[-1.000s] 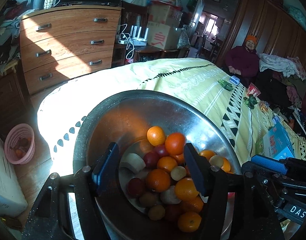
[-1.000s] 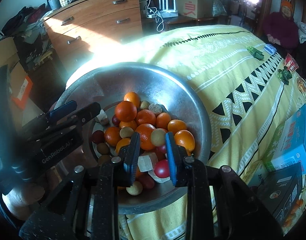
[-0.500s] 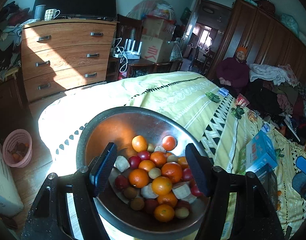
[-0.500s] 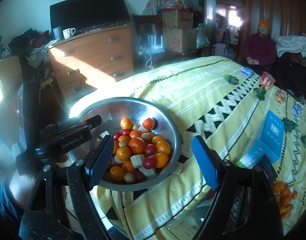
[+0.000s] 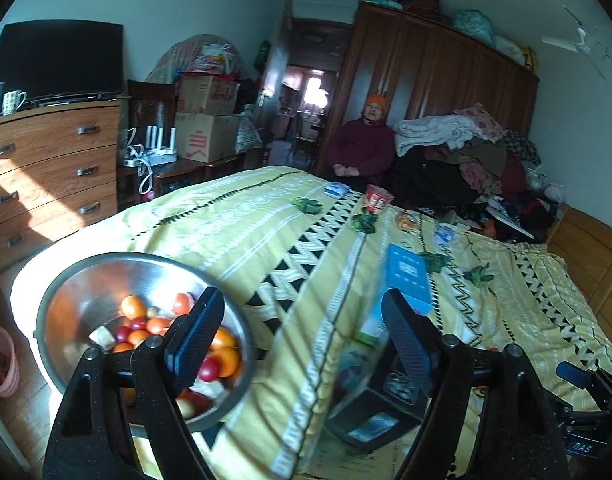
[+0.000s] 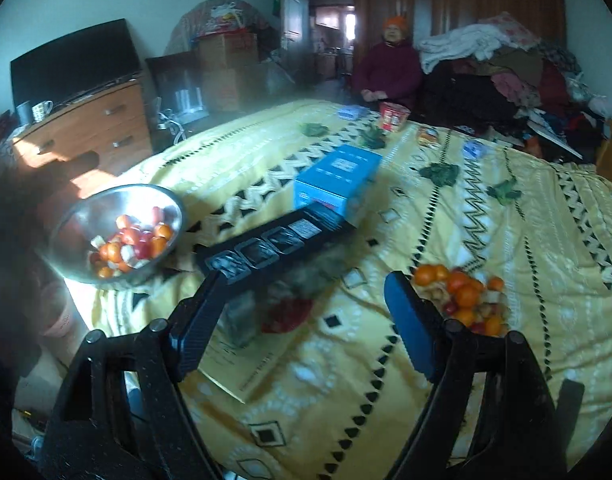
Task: Organize fruits
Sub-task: 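Move both open tools back over the fruit pile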
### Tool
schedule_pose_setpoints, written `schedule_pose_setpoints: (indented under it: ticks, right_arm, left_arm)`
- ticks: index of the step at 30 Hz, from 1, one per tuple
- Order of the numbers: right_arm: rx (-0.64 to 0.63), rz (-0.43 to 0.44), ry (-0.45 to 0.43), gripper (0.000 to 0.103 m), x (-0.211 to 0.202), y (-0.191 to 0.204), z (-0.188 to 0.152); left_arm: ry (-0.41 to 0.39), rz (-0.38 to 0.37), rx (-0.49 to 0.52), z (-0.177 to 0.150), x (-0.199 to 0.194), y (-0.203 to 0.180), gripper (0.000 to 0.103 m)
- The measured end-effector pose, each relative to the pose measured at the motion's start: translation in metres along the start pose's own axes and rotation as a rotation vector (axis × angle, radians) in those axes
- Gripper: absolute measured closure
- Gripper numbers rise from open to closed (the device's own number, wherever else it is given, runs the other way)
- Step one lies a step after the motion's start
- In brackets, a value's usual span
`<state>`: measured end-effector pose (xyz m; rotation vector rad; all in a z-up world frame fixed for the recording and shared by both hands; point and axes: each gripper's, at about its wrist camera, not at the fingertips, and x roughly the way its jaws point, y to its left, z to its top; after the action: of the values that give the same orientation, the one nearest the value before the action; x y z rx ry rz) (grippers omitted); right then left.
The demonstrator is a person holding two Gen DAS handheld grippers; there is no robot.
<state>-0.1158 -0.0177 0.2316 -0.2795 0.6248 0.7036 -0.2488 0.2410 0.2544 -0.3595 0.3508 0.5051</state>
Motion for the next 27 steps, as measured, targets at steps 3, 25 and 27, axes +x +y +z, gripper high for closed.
schedule_pose_setpoints:
  ticks: [3,25,27]
  right_arm:
    - [0.025,-0.117,0.017,0.021,-0.007,-0.036,-0.013]
    - [0.242,-0.220,0.123,0.017,0.001,-0.170,-0.076]
    - [0.252,-0.215,0.133,0.017,0.007,-0.176,-0.081]
  left_arm:
    - [0.017,-0.070,0.054,-0.010,0.005,-0.049,0.019]
    - [0.220,-0.249,0.309,-0.083,0.063,-0.244,0.019]
    - [0.239,-0.249,0.312,-0.089,0.072,-0.248,0.019]
